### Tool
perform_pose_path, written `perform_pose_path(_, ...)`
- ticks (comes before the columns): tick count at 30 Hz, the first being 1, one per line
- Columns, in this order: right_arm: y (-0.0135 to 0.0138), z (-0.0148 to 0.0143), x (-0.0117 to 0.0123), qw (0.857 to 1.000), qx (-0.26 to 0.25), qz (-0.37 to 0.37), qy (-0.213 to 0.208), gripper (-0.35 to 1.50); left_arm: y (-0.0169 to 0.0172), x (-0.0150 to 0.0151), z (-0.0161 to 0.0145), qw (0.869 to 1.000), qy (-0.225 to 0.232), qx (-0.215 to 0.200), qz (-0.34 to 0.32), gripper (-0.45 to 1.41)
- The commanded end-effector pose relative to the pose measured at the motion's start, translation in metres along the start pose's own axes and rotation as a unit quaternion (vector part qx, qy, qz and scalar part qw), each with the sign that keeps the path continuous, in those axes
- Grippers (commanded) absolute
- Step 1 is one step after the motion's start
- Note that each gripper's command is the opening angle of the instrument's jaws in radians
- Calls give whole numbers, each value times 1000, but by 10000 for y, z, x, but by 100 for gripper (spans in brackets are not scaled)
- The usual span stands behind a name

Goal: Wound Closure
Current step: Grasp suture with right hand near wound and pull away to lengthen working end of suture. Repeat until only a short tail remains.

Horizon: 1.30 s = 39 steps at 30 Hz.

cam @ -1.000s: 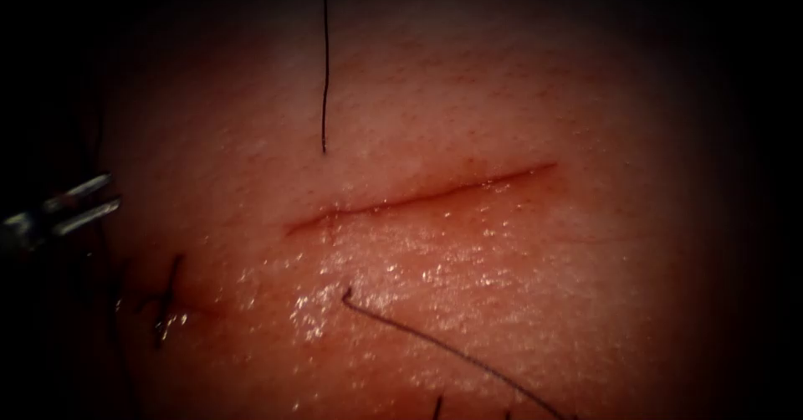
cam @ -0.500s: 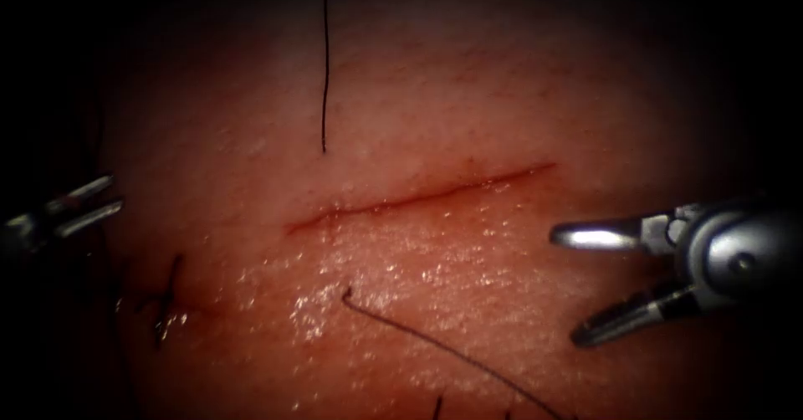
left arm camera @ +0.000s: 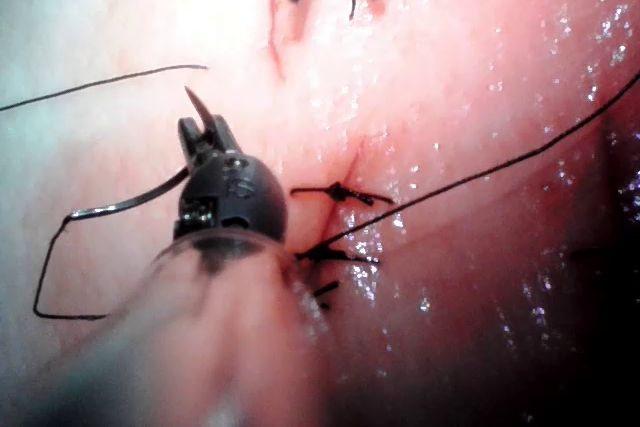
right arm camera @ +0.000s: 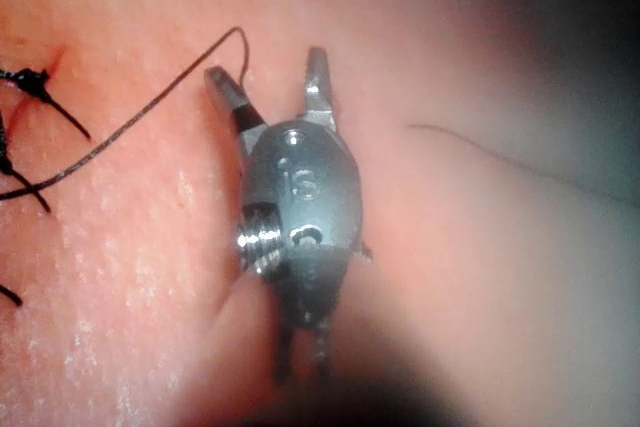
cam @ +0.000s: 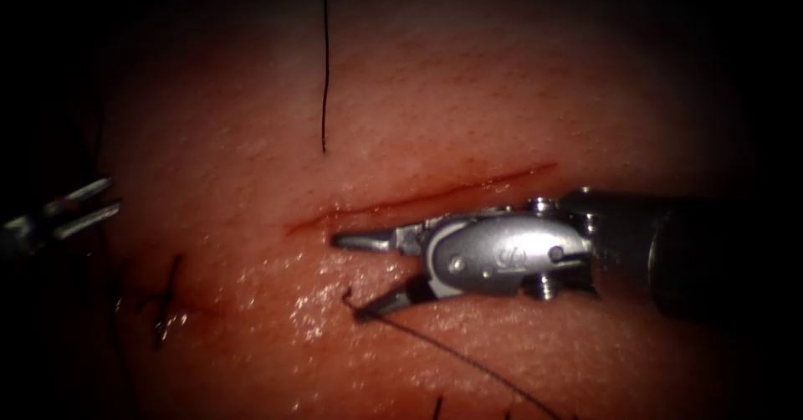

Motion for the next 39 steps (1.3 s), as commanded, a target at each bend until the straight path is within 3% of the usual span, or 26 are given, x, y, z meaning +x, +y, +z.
perform_pose_path(1, 2, 13, -9, 1000, 2, 5, 0, 128, -1, -2, 8, 1000, 1, 1, -2, -45)
perform_pose_path(4, -1, 17, -19, 1000, 5, 10, -1, 126, -1, -2, 8, 1000, 1, 1, -2, -45)
perform_pose_path(6, -4, 18, -22, 1000, 12, 13, -8, 114, -1, -2, 8, 1000, 1, 1, -2, -45)
perform_pose_path(8, -8, 16, -21, 1000, 23, 15, -15, 71, -1, -2, 8, 1000, 1, 1, -2, -45)
perform_pose_path(9, -10, 15, -20, 999, 33, 21, -17, -35, -1, -2, 8, 1000, 1, 1, -2, -45)
perform_pose_path(18, -29, 4, -2, 998, 50, 21, -26, -35, -1, -2, 8, 1000, 1, 0, -2, -45)
perform_pose_path(32, -144, -38, 91, 994, 103, -22, -1, -35, 0, -2, 10, 1000, 1, 1, -2, -45)
perform_pose_path(39, -185, -51, 108, 990, 132, -44, -1, -35, 0, -2, 10, 1000, 0, 0, -2, -45)
